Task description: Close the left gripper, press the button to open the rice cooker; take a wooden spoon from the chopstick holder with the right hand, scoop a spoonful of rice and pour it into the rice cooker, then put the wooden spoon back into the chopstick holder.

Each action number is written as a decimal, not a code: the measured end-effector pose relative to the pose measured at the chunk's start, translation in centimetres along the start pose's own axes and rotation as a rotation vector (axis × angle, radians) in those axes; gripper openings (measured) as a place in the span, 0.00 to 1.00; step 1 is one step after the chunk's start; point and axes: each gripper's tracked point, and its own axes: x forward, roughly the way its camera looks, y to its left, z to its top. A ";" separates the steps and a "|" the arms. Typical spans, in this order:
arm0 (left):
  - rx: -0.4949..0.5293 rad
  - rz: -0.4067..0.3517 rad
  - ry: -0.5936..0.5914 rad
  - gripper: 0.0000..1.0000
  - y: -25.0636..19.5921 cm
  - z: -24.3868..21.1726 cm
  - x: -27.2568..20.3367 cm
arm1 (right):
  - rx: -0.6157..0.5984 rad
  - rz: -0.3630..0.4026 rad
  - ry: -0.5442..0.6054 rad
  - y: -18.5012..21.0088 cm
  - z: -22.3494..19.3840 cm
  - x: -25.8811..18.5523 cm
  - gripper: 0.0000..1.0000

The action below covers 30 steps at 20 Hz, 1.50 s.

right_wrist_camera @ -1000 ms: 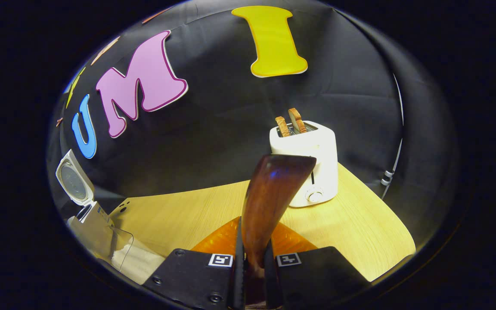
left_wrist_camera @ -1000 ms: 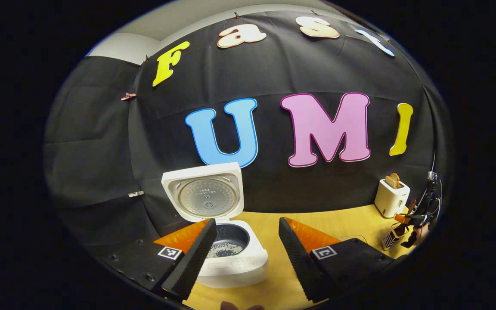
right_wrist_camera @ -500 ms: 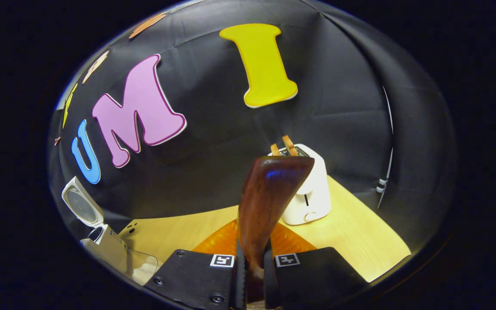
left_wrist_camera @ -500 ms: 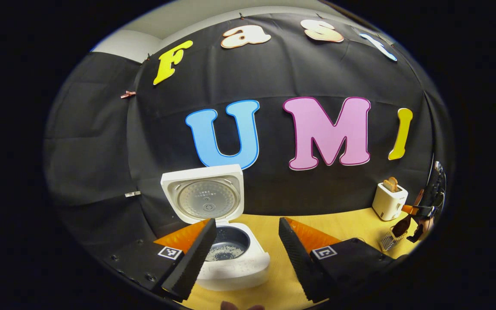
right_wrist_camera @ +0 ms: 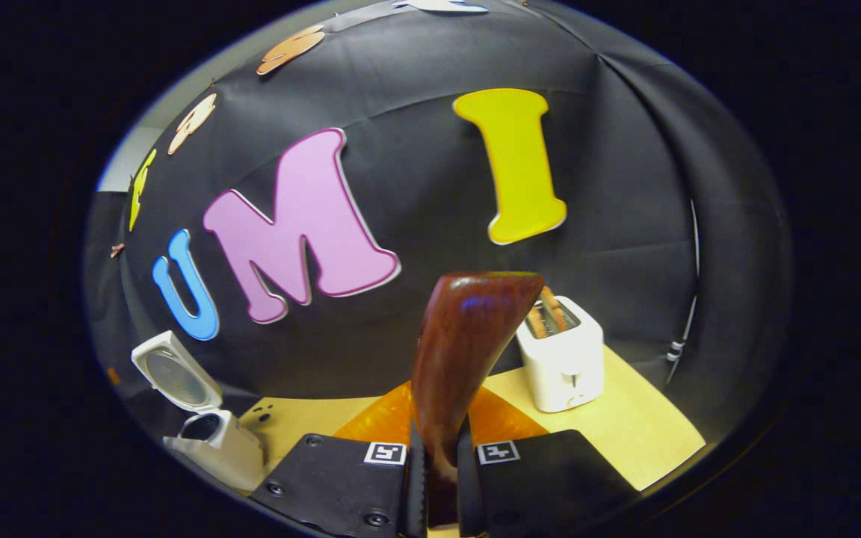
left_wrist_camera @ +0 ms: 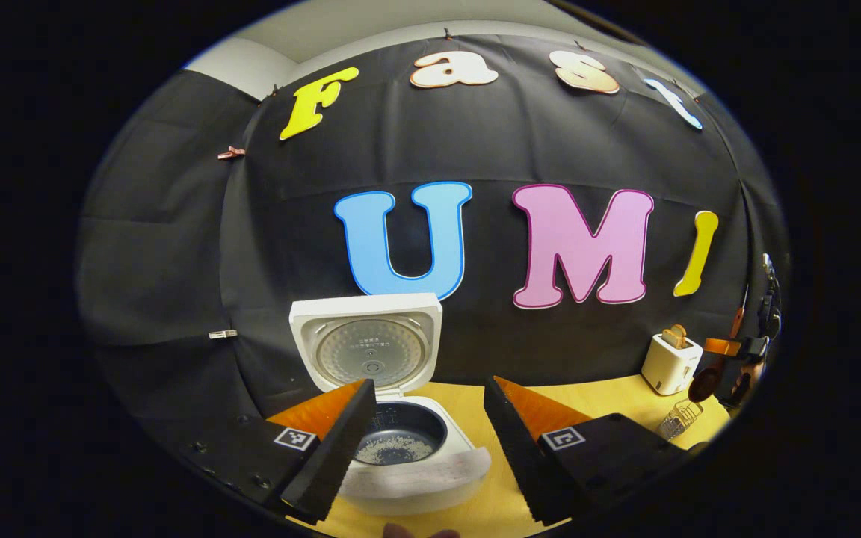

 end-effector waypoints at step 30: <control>0.022 -0.098 0.023 0.94 9.7 -3.4 1.5 | -0.535 -0.023 0.280 14.9 -24.2 0.8 0.20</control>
